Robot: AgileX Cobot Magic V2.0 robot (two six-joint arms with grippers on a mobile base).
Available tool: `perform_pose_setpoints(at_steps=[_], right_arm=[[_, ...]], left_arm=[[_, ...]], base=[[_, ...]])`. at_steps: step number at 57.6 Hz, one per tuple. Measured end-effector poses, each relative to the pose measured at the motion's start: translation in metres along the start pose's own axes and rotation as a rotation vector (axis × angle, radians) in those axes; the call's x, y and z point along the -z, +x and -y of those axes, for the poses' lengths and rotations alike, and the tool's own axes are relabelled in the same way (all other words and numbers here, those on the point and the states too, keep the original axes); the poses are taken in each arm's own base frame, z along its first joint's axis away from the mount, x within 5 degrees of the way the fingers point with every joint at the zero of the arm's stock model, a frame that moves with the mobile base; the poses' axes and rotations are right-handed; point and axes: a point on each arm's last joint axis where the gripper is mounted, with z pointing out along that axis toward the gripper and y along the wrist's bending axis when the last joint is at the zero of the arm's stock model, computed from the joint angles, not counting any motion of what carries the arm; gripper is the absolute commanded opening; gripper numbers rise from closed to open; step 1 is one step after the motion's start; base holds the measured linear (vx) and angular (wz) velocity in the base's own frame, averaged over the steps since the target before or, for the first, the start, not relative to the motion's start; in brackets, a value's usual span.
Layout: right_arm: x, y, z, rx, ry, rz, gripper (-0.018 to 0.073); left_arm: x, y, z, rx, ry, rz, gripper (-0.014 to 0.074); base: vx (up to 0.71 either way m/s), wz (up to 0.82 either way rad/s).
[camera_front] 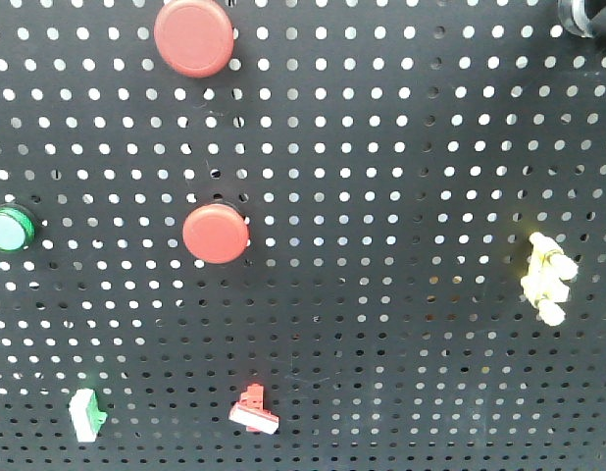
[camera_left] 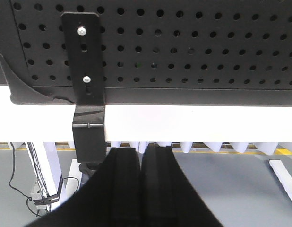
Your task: Rotate knob clockwise with right arm
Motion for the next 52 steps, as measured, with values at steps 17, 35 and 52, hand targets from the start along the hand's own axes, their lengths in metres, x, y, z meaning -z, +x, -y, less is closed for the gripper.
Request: perform_pose_setpoints(at_steps=[17, 35, 52], right_arm=[[-0.0013, 0.0004, -0.0001, -0.009, -0.007, -0.011, -0.0012], [-0.0011, 0.0005, -0.0003, -0.371, -0.010, -0.018, -0.0009], [-0.0011, 0.0002, -0.0012, -0.810, -0.016, -0.021, -0.0009]], left_arm=[[0.0000, 0.0000, 0.0000, 0.000, 0.000, 0.000, -0.0006], [0.0000, 0.0000, 0.0000, 0.000, 0.000, 0.000, -0.0006], [0.0000, 0.0000, 0.0000, 0.000, 0.000, 0.000, -0.0006]], base=[[0.00, 0.00], [0.00, 0.00], [0.00, 0.00]])
